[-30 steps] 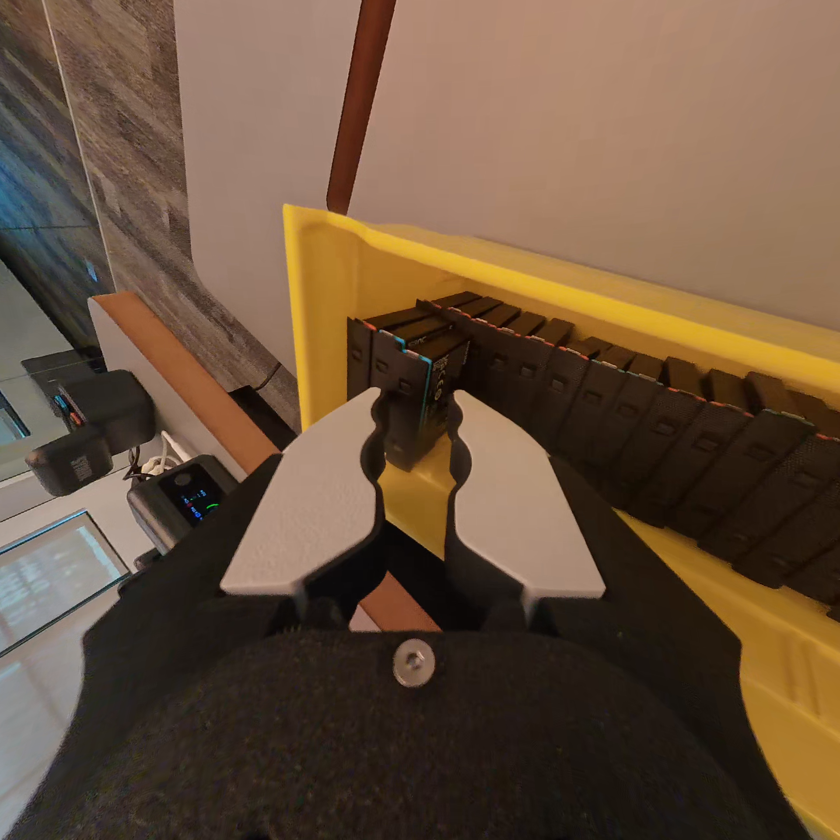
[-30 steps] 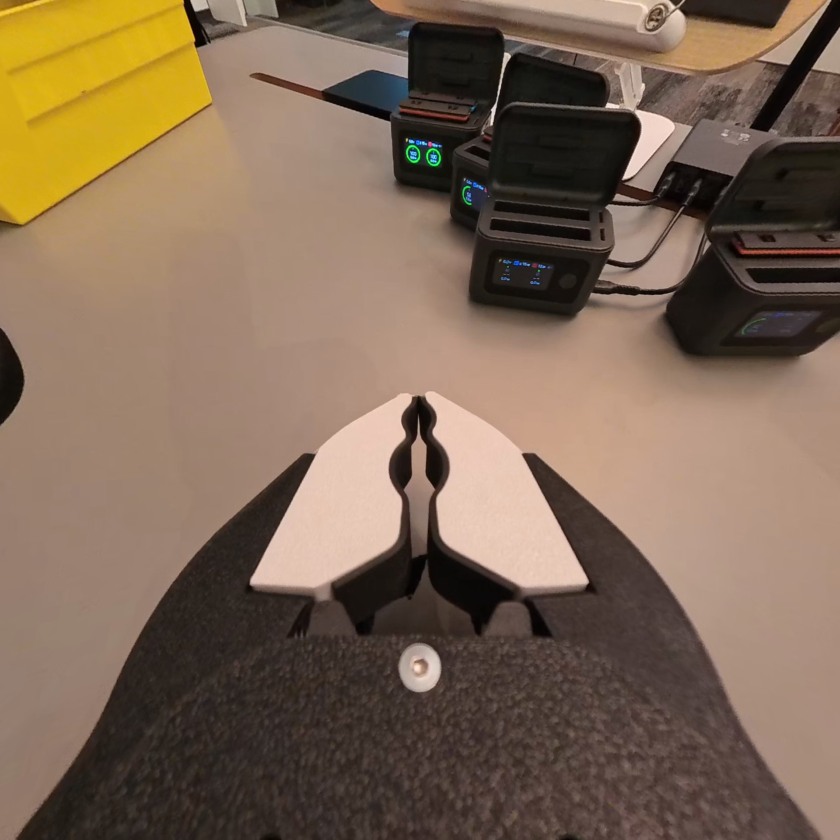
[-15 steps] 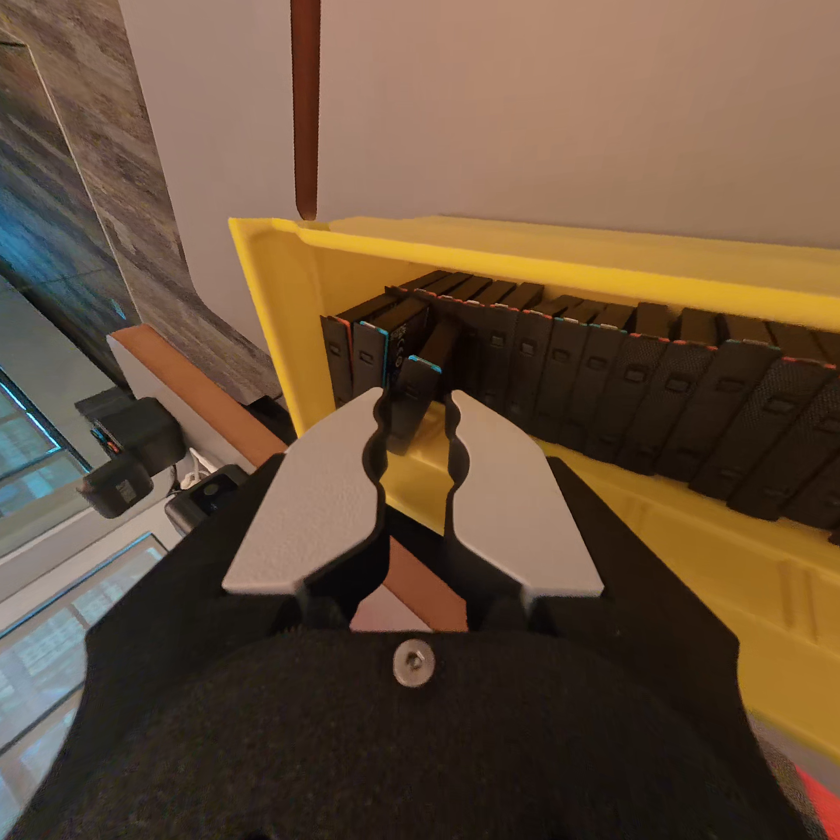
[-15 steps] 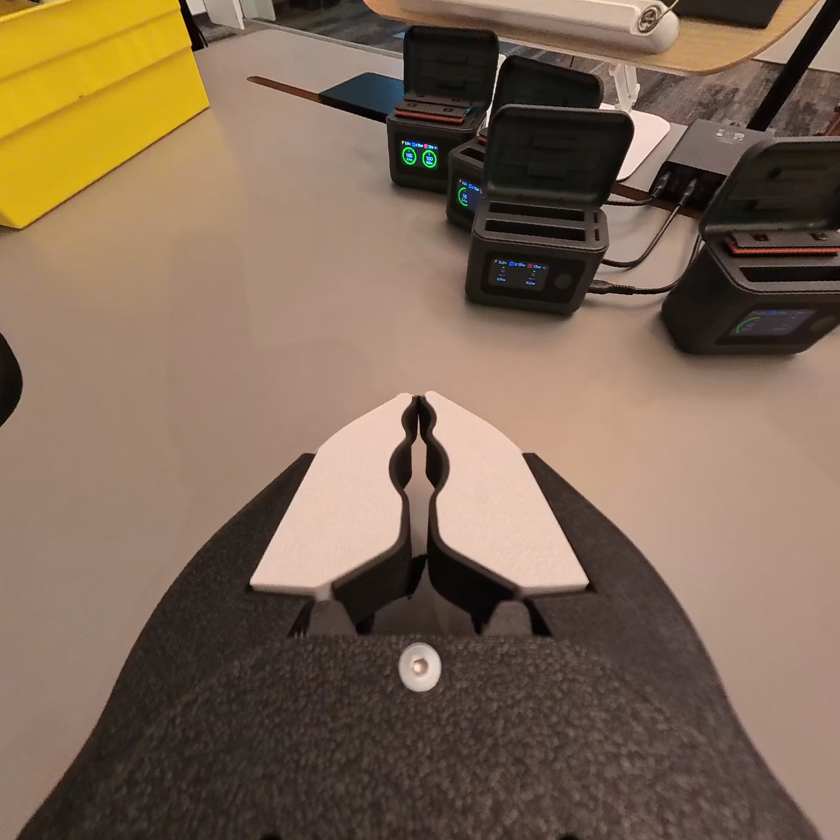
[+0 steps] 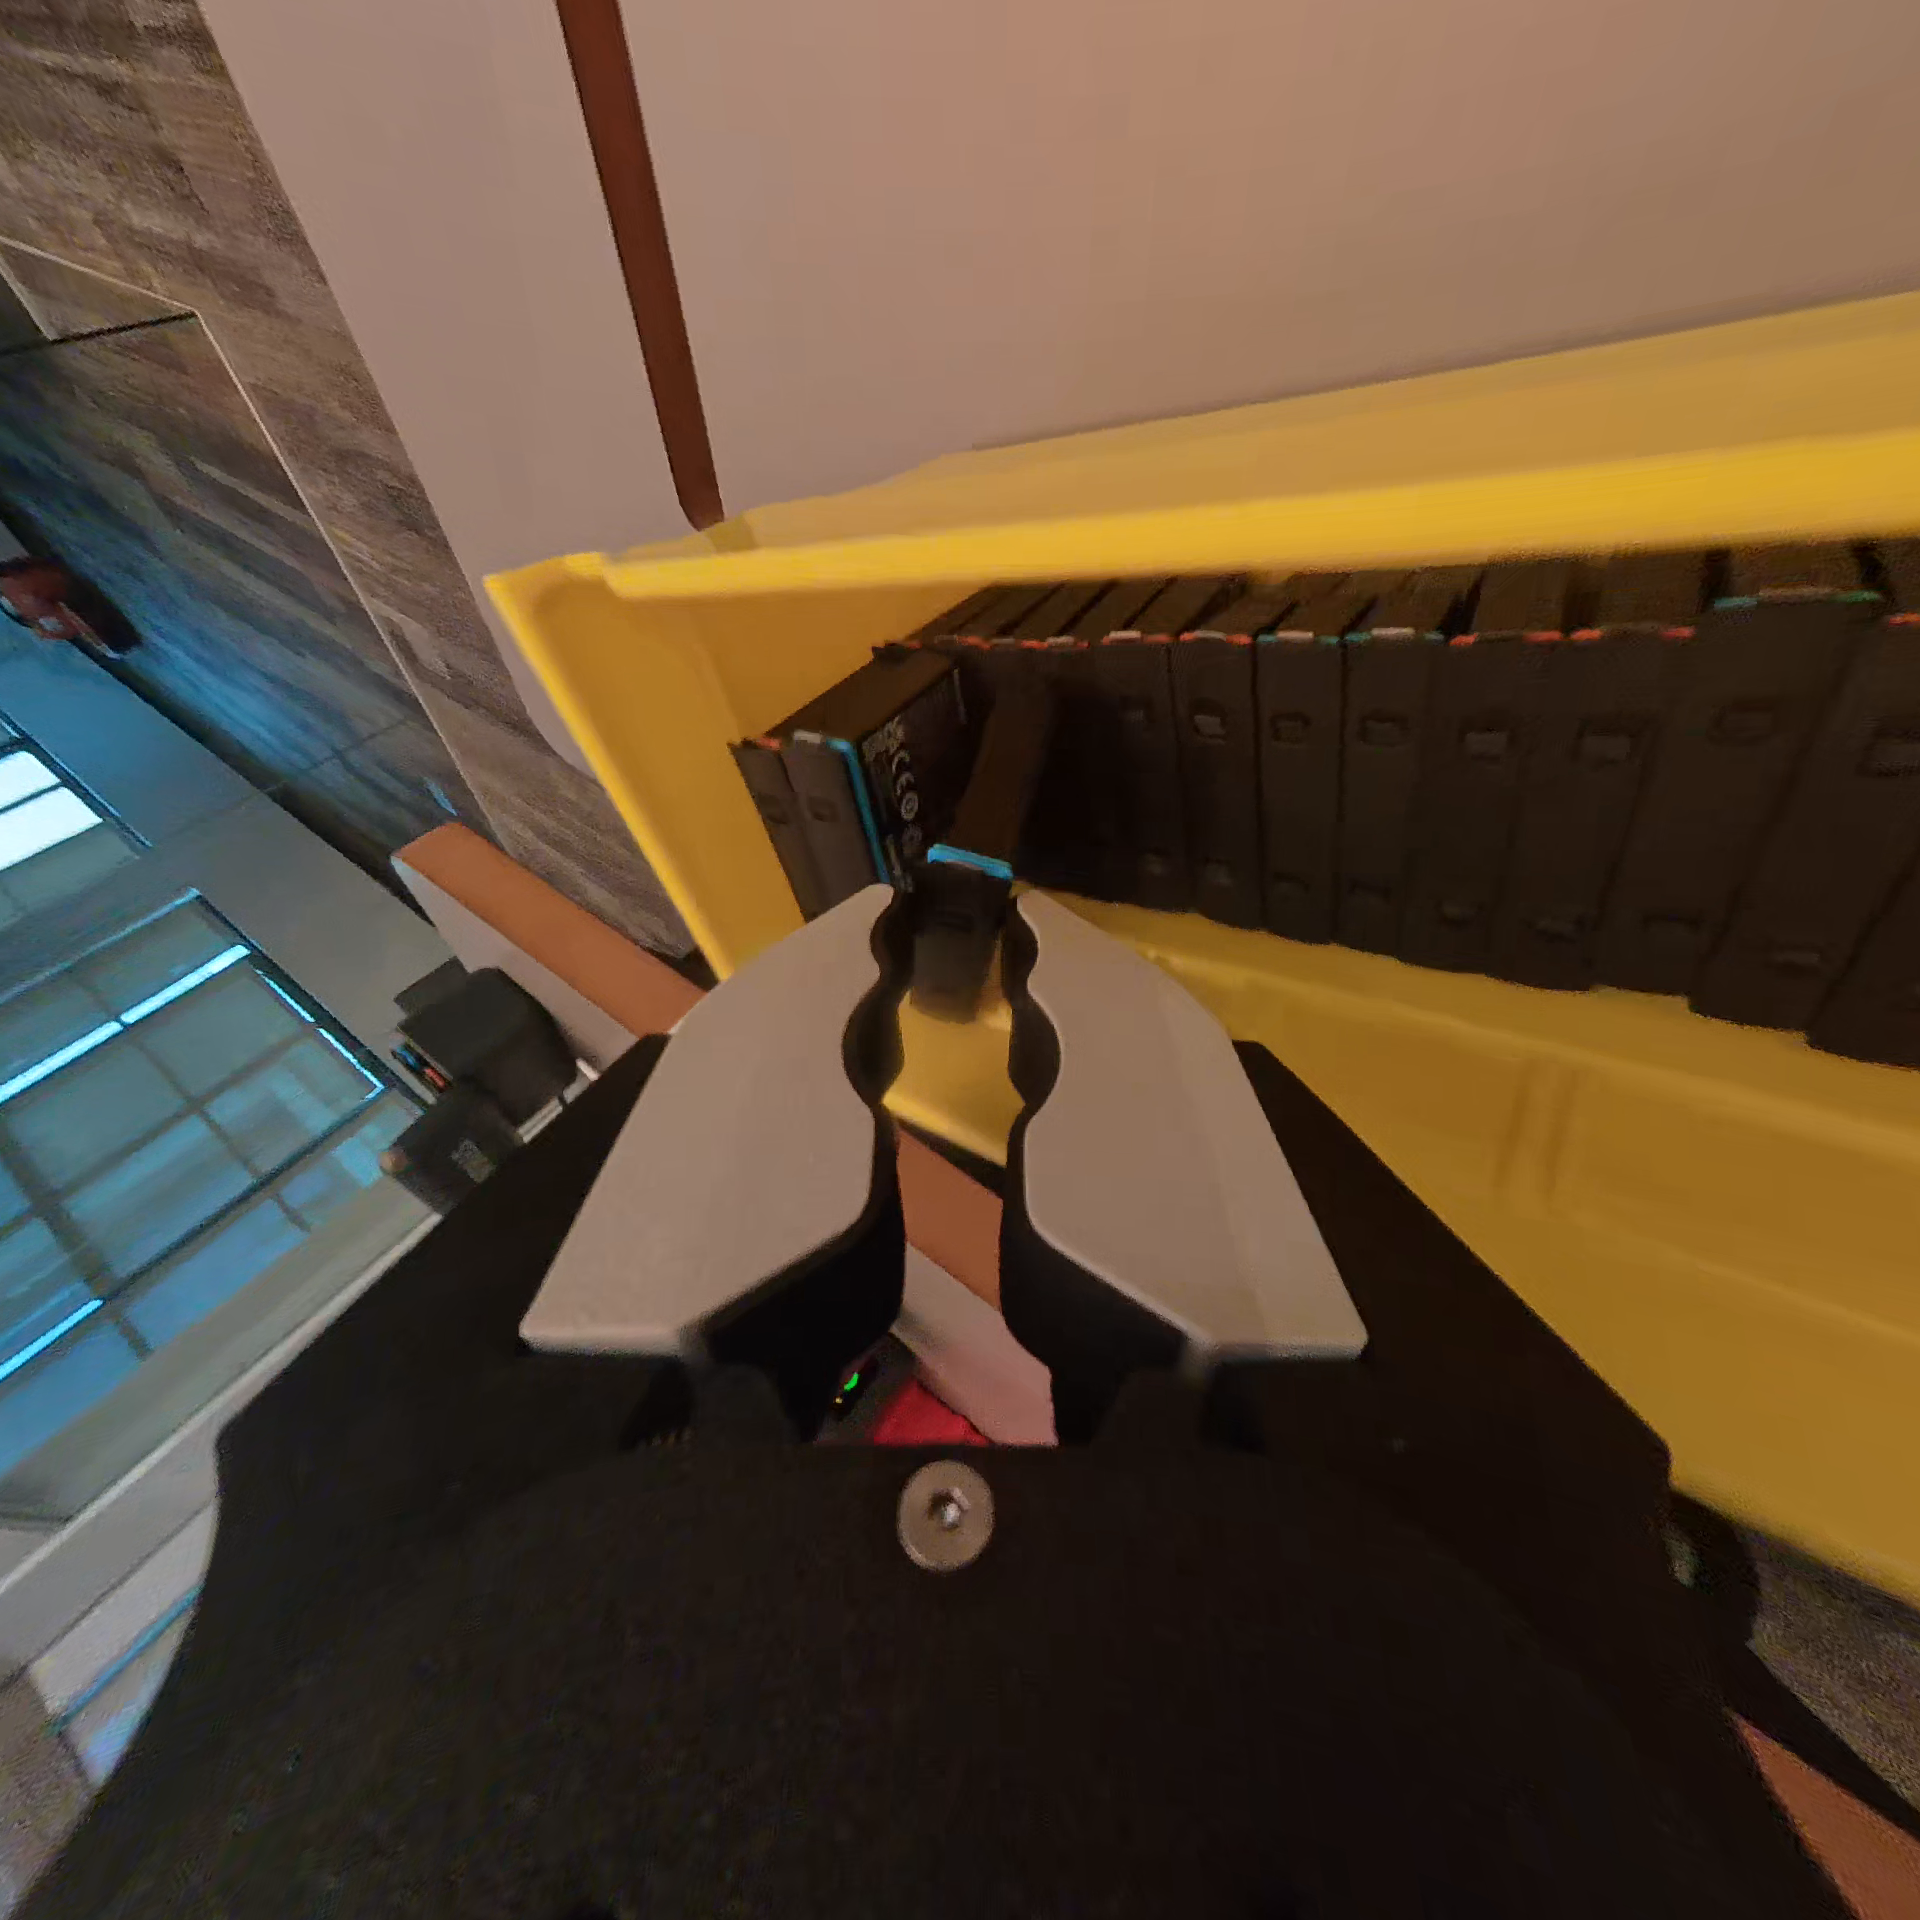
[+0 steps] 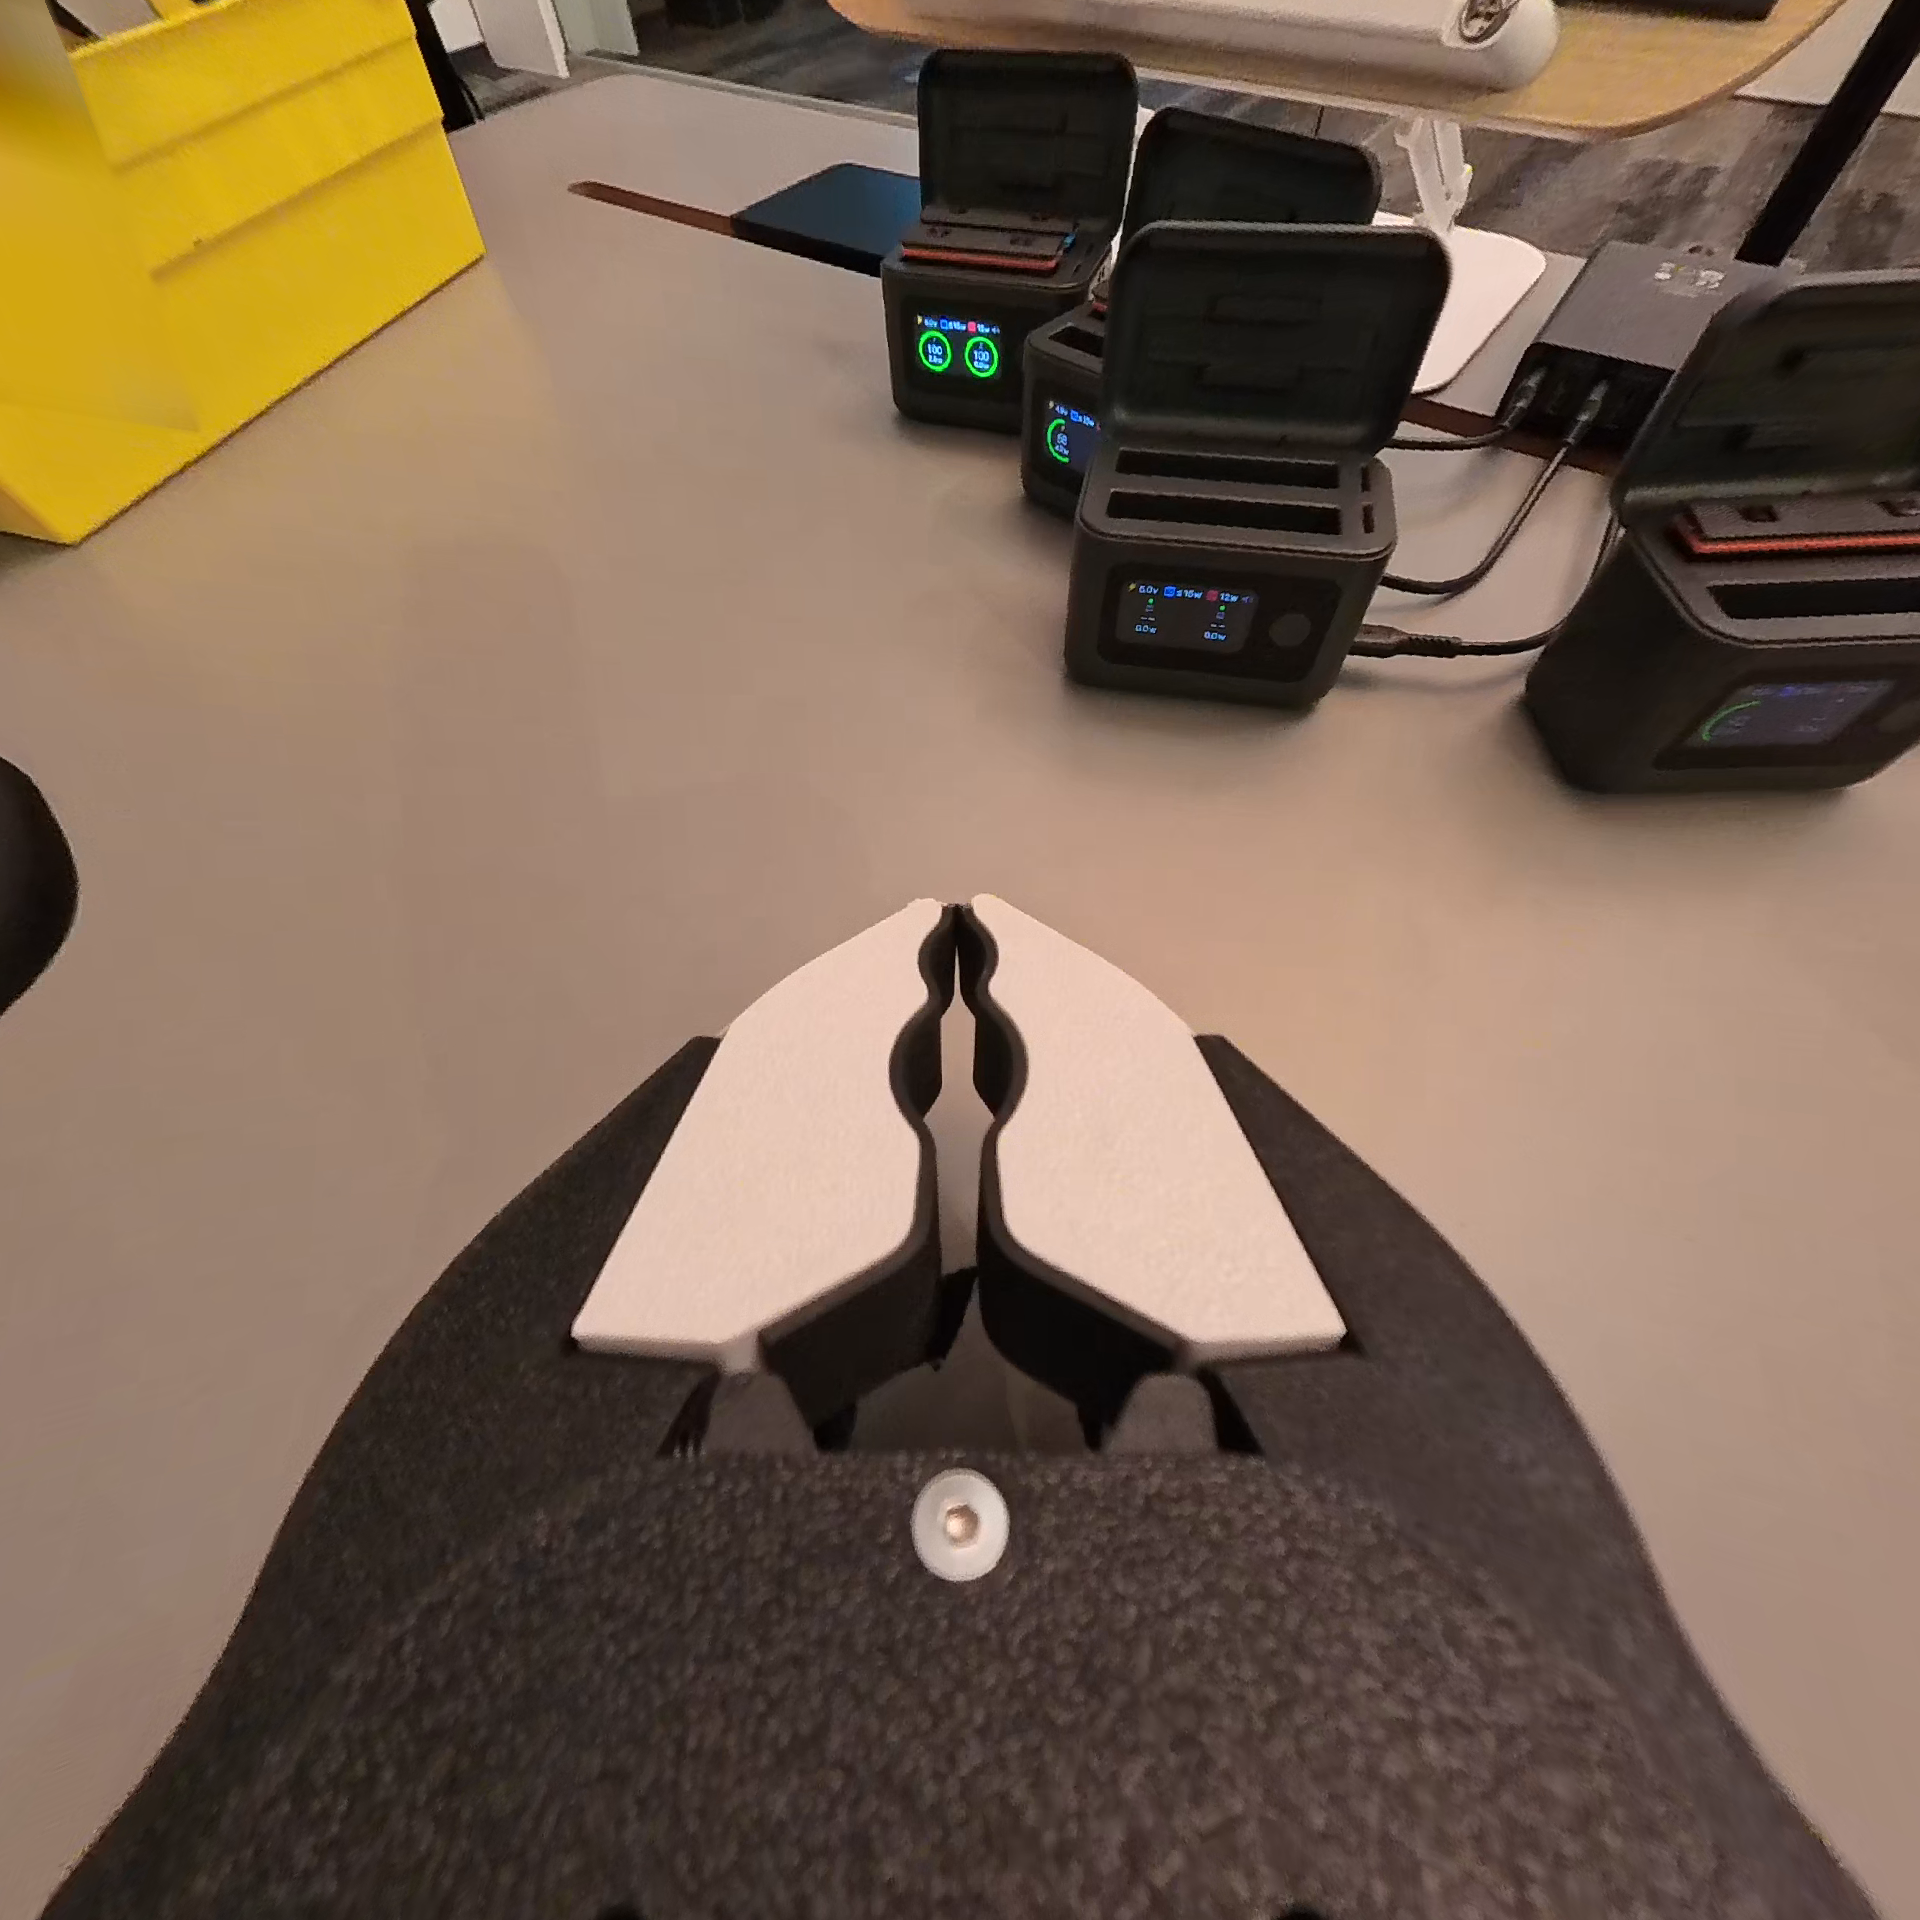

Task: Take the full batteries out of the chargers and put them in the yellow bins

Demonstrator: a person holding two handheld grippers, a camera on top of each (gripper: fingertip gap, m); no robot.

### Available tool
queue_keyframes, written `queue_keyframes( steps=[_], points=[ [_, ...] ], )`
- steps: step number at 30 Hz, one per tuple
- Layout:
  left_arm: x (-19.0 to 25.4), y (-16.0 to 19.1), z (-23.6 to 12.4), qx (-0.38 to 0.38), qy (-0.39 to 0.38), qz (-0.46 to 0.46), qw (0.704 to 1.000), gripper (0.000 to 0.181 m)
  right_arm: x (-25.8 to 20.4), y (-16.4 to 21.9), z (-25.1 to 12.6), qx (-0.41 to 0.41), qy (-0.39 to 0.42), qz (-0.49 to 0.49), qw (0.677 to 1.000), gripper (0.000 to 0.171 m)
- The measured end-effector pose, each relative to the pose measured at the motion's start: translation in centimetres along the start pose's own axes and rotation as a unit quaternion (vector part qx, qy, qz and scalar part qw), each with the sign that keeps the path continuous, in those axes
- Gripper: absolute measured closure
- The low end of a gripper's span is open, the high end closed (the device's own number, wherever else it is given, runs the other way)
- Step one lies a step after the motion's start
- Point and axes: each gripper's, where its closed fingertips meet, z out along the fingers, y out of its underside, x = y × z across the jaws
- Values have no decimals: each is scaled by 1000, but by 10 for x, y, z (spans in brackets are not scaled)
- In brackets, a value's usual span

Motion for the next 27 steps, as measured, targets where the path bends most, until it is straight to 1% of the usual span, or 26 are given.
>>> queue_keyframes(
  steps=[4, 7, 9, 11, 13, 15, 18, 21, 24, 27],
  points=[
    [-4, -2, -37, 38, 20, -56, 997, 166, -1, -1, 0, 2, -6, 7, 1000, 171],
    [-20, -21, -75, 101, 10, -105, 989, 166, -4, -2, 0, 2, -11, 4, 1000, 171],
    [-32, -50, -104, 165, 6, -136, 977, 166, -6, -2, 0, 3, -12, 2, 1000, 171],
    [-36, -92, -133, 224, 19, -143, 964, 166, -6, -2, -1, 3, -13, 1, 1000, 171],
    [-31, -136, -154, 255, 38, -115, 959, 166, -6, -2, -1, 4, -13, 0, 1000, 171],
    [-25, -179, -167, 274, 60, -79, 957, 166, -6, -3, -2, 6, -11, -1, 1000, 171],
    [-17, -236, -175, 288, 96, -39, 952, 166, -4, -5, -3, 9, -9, -1, 1000, 171],
    [-18, -284, -172, 285, 119, -18, 951, 166, -3, -6, -4, 11, -10, 1, 1000, 171],
    [-21, -328, -167, 284, 141, -10, 948, 166, -4, -6, -4, 10, -13, 0, 1000, 171],
    [-24, -363, -158, 280, 166, -3, 945, 166, -5, -6, -5, 10, -14, -4, 1000, 171]
  ],
)
